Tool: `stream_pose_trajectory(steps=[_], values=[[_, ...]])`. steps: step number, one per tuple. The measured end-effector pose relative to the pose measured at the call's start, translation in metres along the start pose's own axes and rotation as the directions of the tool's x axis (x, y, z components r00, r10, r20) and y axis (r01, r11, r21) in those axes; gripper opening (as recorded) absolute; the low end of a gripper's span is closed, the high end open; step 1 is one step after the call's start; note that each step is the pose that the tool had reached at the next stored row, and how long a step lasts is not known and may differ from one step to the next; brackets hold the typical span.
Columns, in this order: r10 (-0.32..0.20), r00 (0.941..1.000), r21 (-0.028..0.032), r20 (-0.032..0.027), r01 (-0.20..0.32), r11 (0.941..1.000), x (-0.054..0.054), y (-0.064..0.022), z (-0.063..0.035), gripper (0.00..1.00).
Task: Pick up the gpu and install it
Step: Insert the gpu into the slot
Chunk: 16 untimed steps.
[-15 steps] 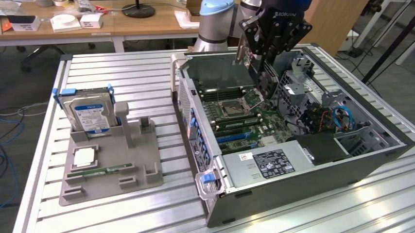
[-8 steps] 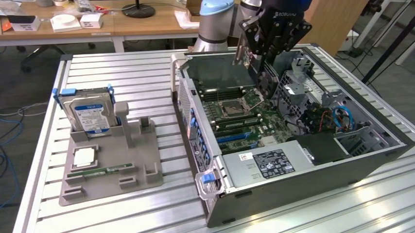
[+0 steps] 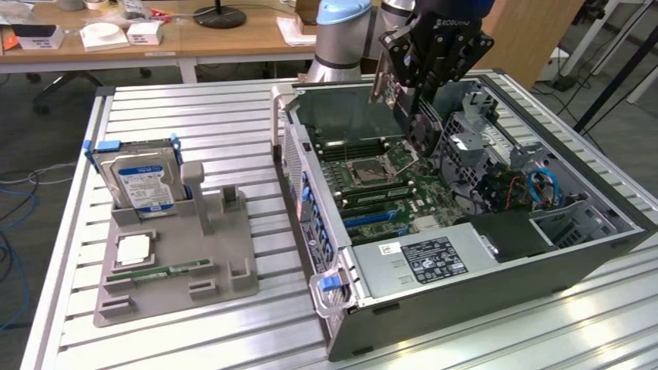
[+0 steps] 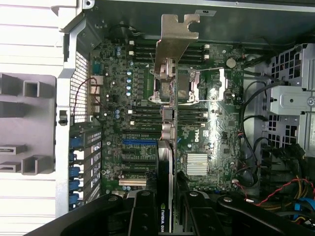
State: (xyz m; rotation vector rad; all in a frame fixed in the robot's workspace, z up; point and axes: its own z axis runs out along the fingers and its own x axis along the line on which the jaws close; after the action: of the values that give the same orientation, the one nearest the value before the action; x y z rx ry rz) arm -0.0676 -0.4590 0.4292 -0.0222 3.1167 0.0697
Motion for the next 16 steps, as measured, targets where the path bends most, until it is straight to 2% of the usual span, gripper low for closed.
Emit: stream_pose_trajectory(steps=[16], values=[[-0.031, 0.9995, -0.0008, -0.0014, 0.031, 0.9995, 0.0000, 0.0000, 0.0000, 0.26]])
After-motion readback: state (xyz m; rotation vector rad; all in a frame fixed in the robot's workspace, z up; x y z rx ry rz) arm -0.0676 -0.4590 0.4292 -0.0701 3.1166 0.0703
